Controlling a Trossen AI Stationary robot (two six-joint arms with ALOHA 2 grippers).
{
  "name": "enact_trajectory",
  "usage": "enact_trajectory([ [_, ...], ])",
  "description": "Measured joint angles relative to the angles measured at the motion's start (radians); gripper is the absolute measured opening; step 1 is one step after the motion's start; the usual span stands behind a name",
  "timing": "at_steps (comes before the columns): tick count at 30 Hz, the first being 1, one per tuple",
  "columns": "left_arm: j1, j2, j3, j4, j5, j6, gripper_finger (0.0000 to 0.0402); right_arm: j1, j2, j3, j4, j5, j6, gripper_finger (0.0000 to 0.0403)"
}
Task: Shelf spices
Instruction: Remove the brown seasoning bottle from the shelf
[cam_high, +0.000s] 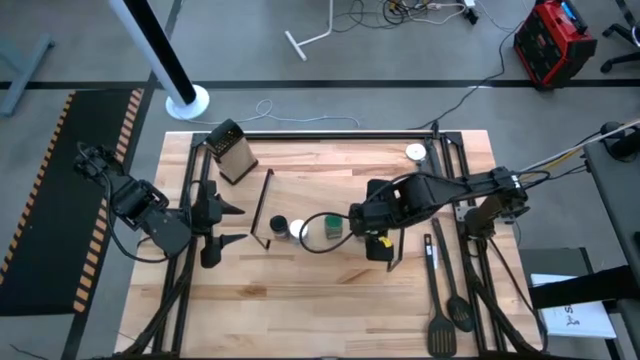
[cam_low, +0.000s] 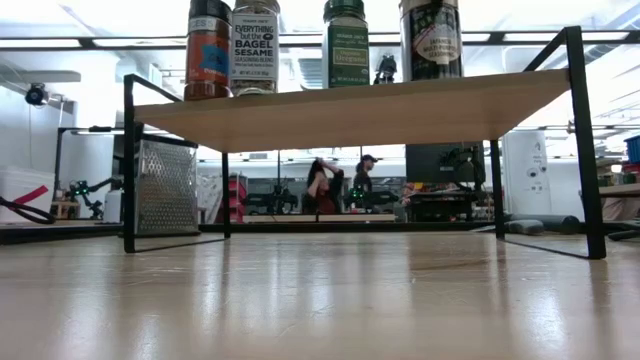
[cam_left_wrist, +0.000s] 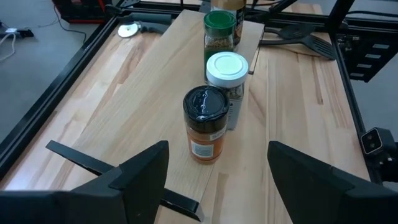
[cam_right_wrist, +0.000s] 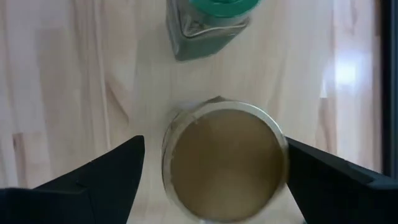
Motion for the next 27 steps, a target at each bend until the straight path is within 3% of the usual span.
enact_trajectory([
  [14,0.0,0.0,0.0,-0.01,0.006,-0.013,0.0263,-0.002,0.0,-0.12,0.096,0.0,0.011,0.0336],
  [22,0.0,0.0,0.0,-0.01,0.007,-0.015,0.0263,-0.008,-0.001,-0.145,0.124,0.0,0.02,0.0261],
  [27,0.0,0.0,0.0,-0.011,0.008,-0.016,0.0263,-0.015,-0.002,-0.145,0.125,0.0,0.02,0.0259],
])
